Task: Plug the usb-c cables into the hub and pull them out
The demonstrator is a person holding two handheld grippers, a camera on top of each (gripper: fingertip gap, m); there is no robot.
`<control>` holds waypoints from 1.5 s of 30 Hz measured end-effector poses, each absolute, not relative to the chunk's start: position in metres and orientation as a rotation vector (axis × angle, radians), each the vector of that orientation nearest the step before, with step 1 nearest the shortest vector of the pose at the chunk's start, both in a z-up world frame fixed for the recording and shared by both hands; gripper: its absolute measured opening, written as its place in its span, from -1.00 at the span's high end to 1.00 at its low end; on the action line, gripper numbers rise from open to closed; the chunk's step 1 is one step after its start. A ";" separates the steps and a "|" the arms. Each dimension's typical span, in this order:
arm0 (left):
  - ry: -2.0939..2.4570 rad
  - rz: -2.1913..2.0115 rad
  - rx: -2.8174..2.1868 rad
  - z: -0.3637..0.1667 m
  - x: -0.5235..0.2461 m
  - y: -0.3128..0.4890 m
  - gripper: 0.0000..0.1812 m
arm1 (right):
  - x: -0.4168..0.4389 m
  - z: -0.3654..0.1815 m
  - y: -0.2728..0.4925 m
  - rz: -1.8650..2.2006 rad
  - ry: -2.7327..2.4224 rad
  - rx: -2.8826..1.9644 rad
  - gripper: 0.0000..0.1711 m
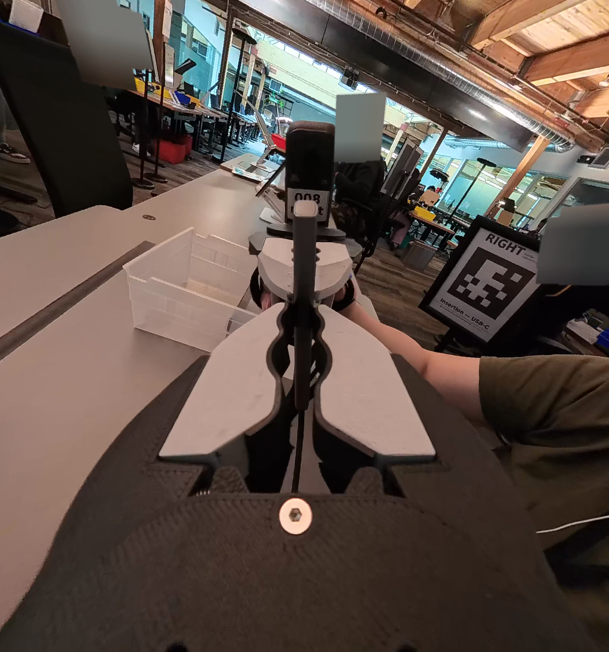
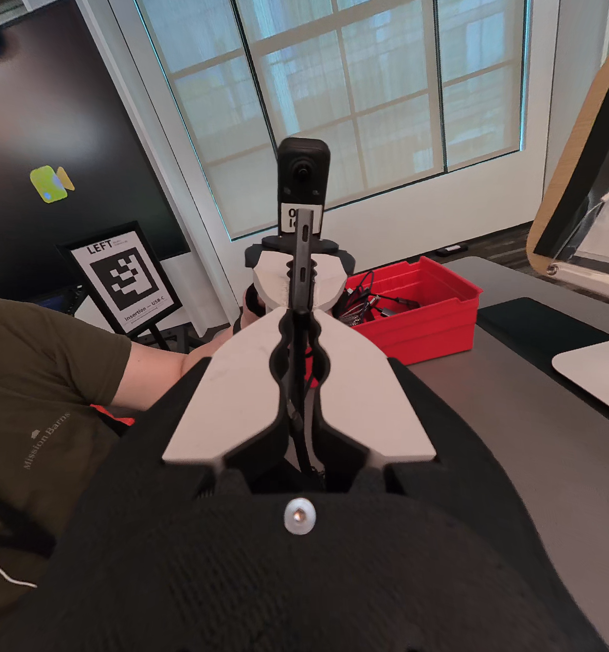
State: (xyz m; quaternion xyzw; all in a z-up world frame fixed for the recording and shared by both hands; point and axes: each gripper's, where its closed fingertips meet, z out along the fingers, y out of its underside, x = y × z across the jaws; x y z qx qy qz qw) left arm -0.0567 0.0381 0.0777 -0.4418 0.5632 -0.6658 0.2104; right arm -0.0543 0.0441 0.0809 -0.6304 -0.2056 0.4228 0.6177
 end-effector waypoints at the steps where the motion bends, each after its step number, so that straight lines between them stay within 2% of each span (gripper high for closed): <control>1: 1.566 -1.859 -1.228 0.078 -0.057 0.038 0.90 | -0.054 0.081 0.044 0.971 -0.476 -1.454 0.91; 14: 1.557 -1.849 -1.237 0.076 -0.055 0.038 0.90 | -0.052 0.078 0.043 1.012 -0.475 -1.468 0.91; 24: 1.714 -1.725 -1.215 0.068 -0.064 0.030 0.90 | -0.062 0.069 0.036 1.011 -0.545 -1.565 0.91; 28: 1.671 -1.816 -1.208 0.074 -0.064 0.029 0.90 | -0.064 0.076 0.037 1.060 -0.511 -1.502 0.91; 41: 1.644 -1.757 -1.235 0.073 -0.057 0.031 0.90 | -0.058 0.078 0.040 1.073 -0.492 -1.484 0.90; 42: 1.630 -1.748 -1.228 0.075 -0.056 0.031 0.90 | -0.059 0.076 0.039 1.053 -0.515 -1.496 0.83; 43: 1.614 -1.748 -1.220 0.078 -0.056 0.031 0.90 | -0.058 0.072 0.041 1.020 -0.518 -1.522 0.64; 44: 1.609 -1.758 -1.216 0.080 -0.057 0.030 0.90 | -0.058 0.070 0.041 0.995 -0.528 -1.543 0.53; 45: 1.605 -1.764 -1.218 0.082 -0.058 0.029 0.90 | -0.060 0.068 0.039 0.986 -0.553 -1.555 0.54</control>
